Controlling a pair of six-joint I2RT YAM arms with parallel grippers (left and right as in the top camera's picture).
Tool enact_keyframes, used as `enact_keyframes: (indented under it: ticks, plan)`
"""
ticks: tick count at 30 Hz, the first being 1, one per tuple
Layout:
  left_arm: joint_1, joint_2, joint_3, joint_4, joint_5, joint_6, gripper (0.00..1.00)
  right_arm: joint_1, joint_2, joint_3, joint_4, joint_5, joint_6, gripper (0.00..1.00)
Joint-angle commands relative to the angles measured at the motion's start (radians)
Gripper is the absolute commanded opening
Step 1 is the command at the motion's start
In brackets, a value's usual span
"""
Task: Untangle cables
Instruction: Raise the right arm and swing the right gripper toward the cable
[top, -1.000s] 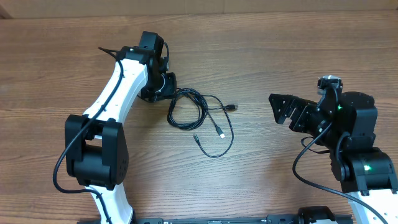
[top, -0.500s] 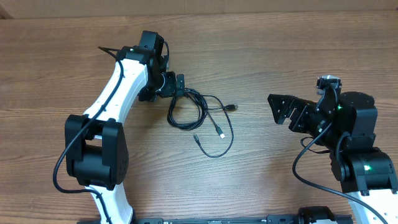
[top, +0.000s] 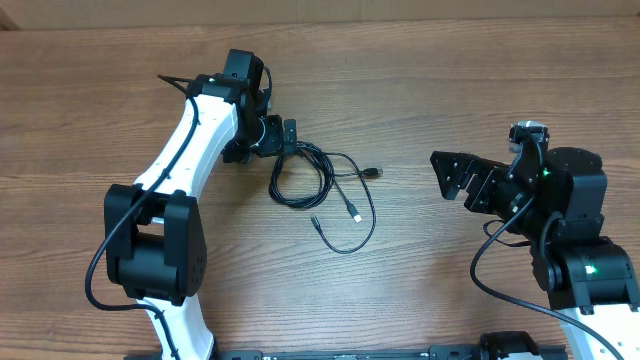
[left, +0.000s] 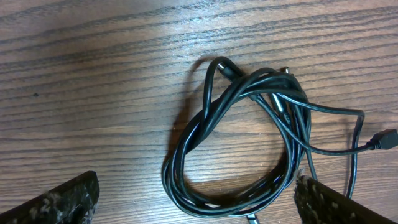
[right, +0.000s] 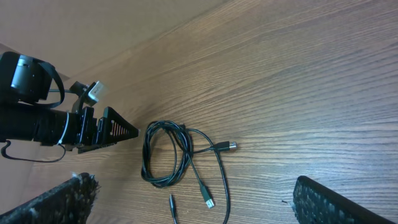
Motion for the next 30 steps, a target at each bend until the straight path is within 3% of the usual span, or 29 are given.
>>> enact_keyframes:
  ticks: [1,30]
  plan:
    - [-0.006,0.003,-0.007,0.001,-0.013,0.012,1.0,-0.004,-0.002,0.024,0.005,-0.006,-0.011,1.0]
    - [-0.006,0.003,-0.007,0.0,-0.013,0.012,1.0,-0.004,0.117,0.024,0.002,-0.006,-0.011,1.0]
